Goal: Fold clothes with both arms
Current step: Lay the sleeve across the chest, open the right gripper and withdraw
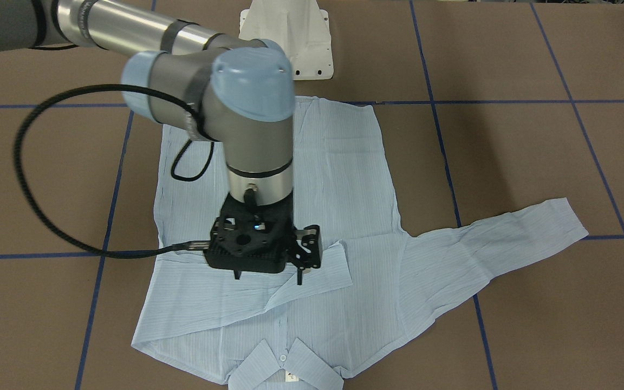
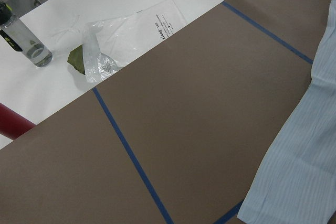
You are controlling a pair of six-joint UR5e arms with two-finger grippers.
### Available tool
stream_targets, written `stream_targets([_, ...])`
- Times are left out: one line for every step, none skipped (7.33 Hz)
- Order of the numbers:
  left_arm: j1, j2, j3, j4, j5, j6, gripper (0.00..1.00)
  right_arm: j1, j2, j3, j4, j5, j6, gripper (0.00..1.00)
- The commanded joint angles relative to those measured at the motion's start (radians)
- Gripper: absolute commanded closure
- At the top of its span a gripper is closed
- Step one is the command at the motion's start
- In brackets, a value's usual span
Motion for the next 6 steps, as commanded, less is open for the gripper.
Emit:
stream_targets([0.179, 0.002, 0.021, -0.109, 0.113, -0.312, 0.0, 0.188, -0.281, 0.284, -0.047, 0.237, -0.314, 0.0])
stream_targets([0.307, 0.007, 0.023, -0.15, 0.282, -0.47, 0.0, 0.272, -0.389, 0.355, -0.041, 0.324, -0.437, 0.0])
stream_targets([0.424, 0.007, 0.031, -0.158, 0.402, -0.58, 0.0, 0.316, -0.48, 0.41, -0.032, 0.366, -0.521, 0.0])
stream_targets([0.46, 0.011, 0.044, -0.162, 0.431, -0.594, 0.0, 0.331, -0.499, 0.435, -0.035, 0.373, -0.528, 0.0])
stream_targets([0.464, 0.027, 0.049, -0.16, 0.431, -0.592, 0.02, 0.331, -0.504, 0.441, -0.033, 0.371, -0.525, 0.0])
stream_targets([0.471, 0.034, 0.076, -0.16, 0.43, -0.6, 0.1, 0.331, -0.511, 0.443, -0.032, 0.371, -0.522, 0.0])
